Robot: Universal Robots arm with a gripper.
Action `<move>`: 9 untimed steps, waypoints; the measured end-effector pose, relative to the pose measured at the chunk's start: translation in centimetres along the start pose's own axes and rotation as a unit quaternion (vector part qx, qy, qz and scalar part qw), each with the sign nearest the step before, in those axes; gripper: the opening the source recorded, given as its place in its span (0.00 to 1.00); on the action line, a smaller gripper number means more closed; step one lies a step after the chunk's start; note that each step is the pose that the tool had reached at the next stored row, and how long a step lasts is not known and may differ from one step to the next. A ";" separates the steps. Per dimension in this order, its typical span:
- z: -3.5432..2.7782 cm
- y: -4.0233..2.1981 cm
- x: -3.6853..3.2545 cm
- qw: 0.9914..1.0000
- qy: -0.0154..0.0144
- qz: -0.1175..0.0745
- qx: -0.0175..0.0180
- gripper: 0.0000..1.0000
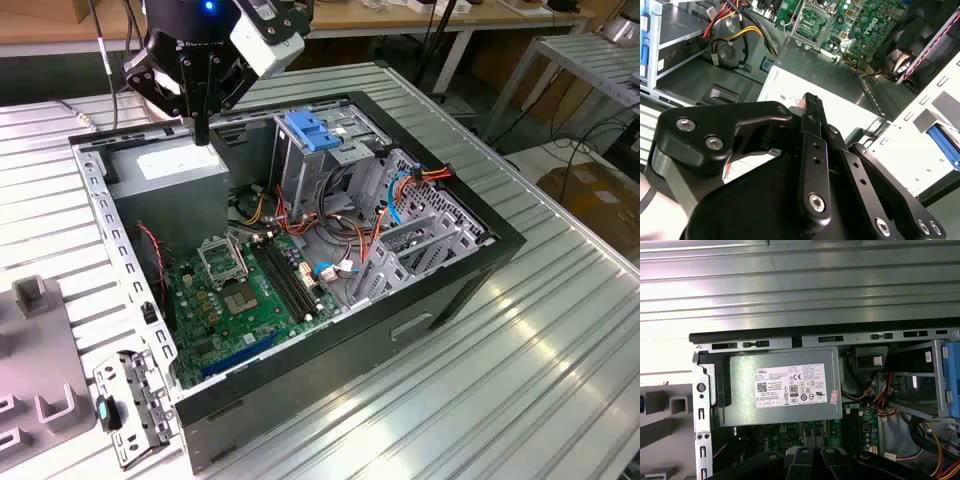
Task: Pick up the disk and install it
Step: 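Reach for the disk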
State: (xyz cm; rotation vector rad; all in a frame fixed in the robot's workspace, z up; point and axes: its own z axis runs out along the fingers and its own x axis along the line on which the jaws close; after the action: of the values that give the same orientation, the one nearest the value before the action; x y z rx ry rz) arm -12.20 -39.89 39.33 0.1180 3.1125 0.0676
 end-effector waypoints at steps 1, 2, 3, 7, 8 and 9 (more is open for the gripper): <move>0.00 0.00 0.01 1.000 0.000 0.000 0.000 0.11; 0.00 0.00 0.04 1.000 0.000 0.000 0.000 0.11; 0.00 0.00 0.07 1.000 0.000 0.000 0.000 0.11; -0.01 -0.02 0.32 1.000 0.000 0.000 0.000 0.11; -0.01 -0.03 0.39 1.000 0.000 0.000 0.000 0.11; -0.01 -0.03 0.44 1.000 0.000 0.000 0.000 0.11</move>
State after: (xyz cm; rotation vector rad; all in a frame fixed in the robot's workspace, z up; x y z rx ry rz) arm -12.64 -39.89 39.33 0.1179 3.1125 0.0677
